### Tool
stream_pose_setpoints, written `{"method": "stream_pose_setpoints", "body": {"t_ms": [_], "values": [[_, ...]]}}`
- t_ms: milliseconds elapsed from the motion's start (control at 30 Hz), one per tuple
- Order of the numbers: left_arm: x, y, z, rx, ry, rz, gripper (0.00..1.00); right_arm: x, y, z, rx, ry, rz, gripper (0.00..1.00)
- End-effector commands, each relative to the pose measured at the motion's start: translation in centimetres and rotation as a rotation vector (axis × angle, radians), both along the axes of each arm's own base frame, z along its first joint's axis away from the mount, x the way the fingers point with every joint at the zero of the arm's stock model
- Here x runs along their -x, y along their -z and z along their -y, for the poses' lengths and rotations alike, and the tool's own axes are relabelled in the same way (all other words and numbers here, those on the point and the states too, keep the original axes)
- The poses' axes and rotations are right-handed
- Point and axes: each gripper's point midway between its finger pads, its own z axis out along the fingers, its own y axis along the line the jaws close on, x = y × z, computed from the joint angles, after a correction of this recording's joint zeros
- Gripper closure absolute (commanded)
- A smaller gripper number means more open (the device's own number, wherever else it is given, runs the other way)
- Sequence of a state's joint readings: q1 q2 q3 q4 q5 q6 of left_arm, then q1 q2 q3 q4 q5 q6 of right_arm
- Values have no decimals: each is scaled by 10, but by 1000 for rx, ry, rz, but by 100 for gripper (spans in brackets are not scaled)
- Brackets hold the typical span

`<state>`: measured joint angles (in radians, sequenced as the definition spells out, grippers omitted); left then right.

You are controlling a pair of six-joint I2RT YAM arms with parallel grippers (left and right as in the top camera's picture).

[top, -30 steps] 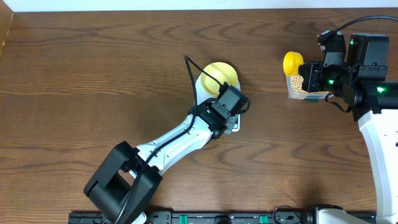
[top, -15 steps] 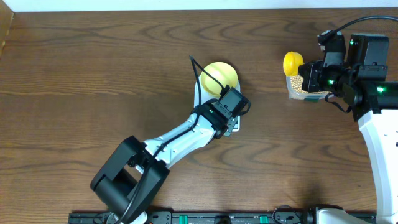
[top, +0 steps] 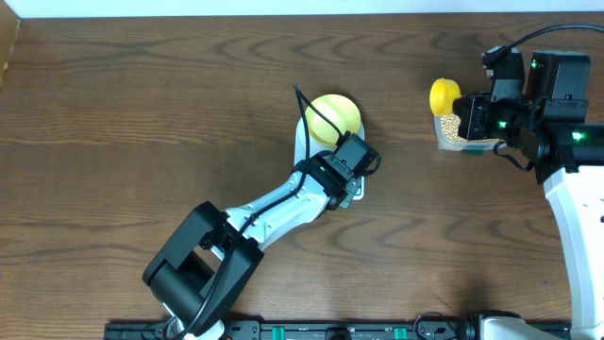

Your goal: Scoop item into bowl and weigh 50g on scale

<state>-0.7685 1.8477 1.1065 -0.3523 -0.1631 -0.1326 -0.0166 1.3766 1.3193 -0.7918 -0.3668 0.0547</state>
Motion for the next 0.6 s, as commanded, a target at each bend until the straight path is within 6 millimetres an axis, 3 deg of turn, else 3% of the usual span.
{"method": "stream_pose_setpoints", "body": {"t_ms": [0, 567], "values": [[4, 14, -5, -33, 6, -22, 92, -2, -6, 0, 10, -14, 24, 99], [8, 20, -1, -17, 10, -50, 92, -2, -7, -1, 5, -18, 26, 99]]}}
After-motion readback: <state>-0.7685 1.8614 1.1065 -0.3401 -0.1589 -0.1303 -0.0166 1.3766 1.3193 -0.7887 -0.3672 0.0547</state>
